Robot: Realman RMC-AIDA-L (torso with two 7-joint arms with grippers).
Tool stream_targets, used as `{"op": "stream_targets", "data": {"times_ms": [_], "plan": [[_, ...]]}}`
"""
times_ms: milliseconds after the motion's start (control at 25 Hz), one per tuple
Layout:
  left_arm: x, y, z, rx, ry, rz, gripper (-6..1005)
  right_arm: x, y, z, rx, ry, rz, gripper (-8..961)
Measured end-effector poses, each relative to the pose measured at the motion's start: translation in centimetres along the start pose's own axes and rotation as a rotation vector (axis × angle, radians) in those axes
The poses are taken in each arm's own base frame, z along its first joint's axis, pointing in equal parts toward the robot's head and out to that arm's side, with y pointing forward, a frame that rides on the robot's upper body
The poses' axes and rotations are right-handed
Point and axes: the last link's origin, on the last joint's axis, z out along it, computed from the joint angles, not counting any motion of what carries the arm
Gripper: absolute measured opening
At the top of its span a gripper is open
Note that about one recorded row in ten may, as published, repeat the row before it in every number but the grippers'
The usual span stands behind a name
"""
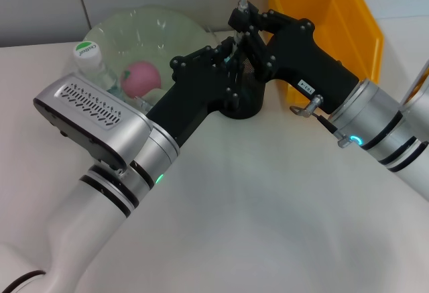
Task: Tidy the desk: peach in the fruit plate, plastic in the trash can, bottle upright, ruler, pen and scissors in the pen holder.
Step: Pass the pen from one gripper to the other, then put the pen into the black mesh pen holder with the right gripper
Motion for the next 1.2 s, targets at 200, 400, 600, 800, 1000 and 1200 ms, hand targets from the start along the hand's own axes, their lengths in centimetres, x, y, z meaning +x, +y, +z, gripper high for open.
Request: {"op": "stream_targets", "data": {"times_ms": [200,400,600,800,1000,1200], "plan": [[0.0,0.0,0.0,-0.002,0.000,0.003,233,0.0,-0.2,0.0,0.011,0.004,0.000,124],[-0.1,-0.1,-0.1,0.000,-0.004,-0.001,256,0.0,-0.3,-0.1,0.019,0.002,0.001,124],[-0.3,-0.2,-0.2,0.003,-0.009,-0.021,390,0.0,-0.4,-0.1,0.022,0.000,0.004,125],[-0.3,-0.3,-0.3,0.007,-0.012,-0.030,709,-0.2,-0.8,0.0,0.041,-0.011,-0.004,126],[-0.8,-0.2,-0.7,-0.016,-0.037,-0.091,859,-0.7,-1.6,-0.2,0.067,-0.027,-0.031,127],[-1.8,-0.1,-1.6,-0.064,-0.092,-0.130,859,-1.3,-2.9,-0.6,0.114,-0.038,-0.075,128]]}}
